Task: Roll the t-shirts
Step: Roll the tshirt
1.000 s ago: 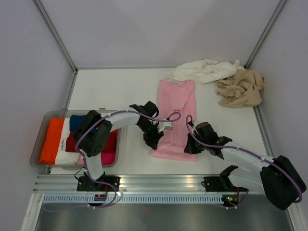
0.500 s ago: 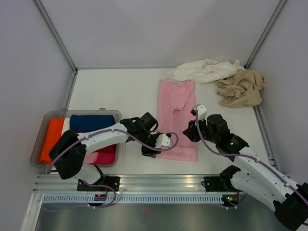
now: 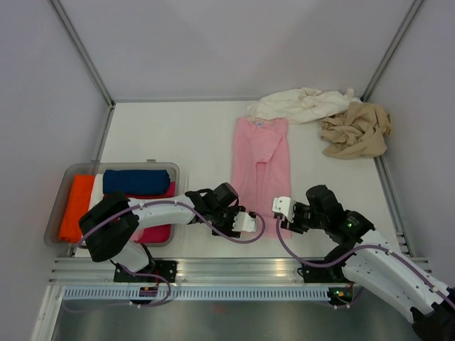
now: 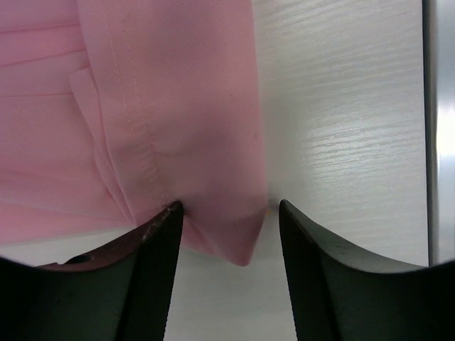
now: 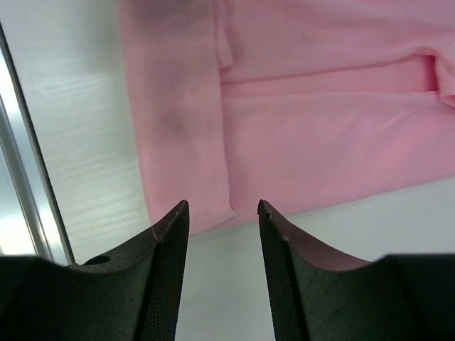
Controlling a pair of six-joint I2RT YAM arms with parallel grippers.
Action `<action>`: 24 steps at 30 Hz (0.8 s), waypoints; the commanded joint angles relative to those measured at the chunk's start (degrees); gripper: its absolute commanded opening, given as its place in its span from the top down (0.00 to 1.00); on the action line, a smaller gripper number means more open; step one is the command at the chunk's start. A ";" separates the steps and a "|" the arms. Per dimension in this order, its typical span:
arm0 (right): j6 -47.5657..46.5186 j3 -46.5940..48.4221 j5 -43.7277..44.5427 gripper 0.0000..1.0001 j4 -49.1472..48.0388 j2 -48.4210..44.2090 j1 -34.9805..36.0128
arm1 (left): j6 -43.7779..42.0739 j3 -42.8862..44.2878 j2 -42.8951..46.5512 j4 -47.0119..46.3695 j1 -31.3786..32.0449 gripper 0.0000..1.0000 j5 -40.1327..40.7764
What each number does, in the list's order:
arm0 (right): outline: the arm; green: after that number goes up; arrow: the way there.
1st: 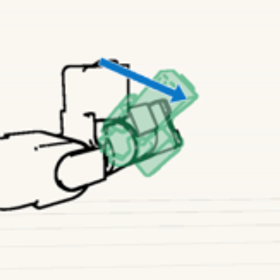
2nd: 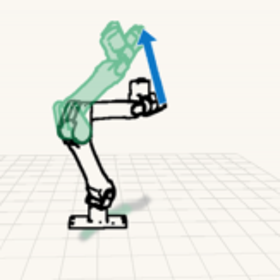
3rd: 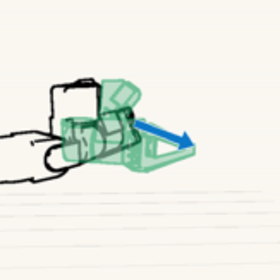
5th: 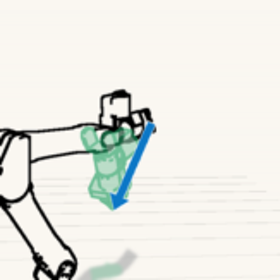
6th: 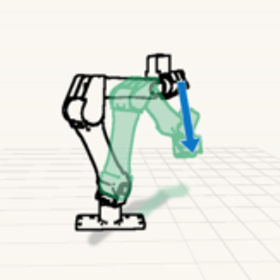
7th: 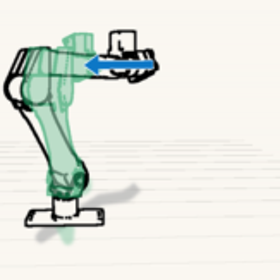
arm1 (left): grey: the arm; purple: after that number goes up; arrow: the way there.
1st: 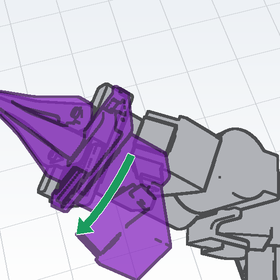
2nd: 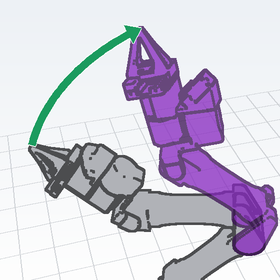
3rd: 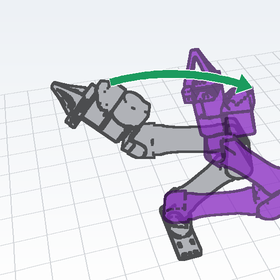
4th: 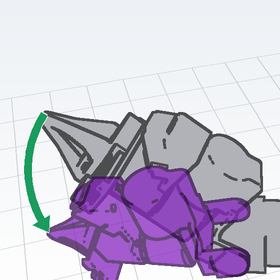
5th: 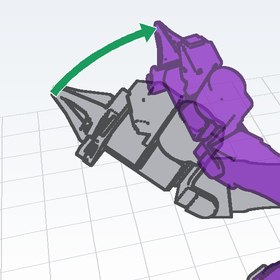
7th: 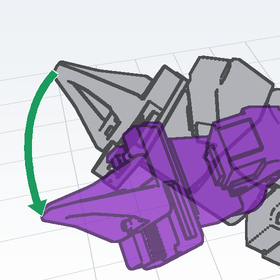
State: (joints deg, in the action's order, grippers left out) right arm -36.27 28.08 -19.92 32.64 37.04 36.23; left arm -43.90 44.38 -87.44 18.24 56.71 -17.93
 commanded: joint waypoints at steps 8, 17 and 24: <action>-13.13 -1.97 -4.35 0.48 4.19 7.69 9.46 | 2.68 -2.19 0.69 -3.65 0.33 0.72 0.97; -8.91 -3.73 7.25 0.46 -3.19 18.93 14.93 | 4.61 -2.11 1.92 -2.95 -2.56 0.98 -2.45; -5.12 -3.02 11.93 0.52 -5.40 25.45 14.84 | 2.15 -1.40 2.98 0.12 -4.24 0.98 -7.81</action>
State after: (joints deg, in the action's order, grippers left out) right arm -42.87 26.00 -11.49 29.04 60.82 51.22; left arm -40.93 42.72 -86.41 16.64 51.77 -20.10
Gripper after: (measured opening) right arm 0.510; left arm 0.043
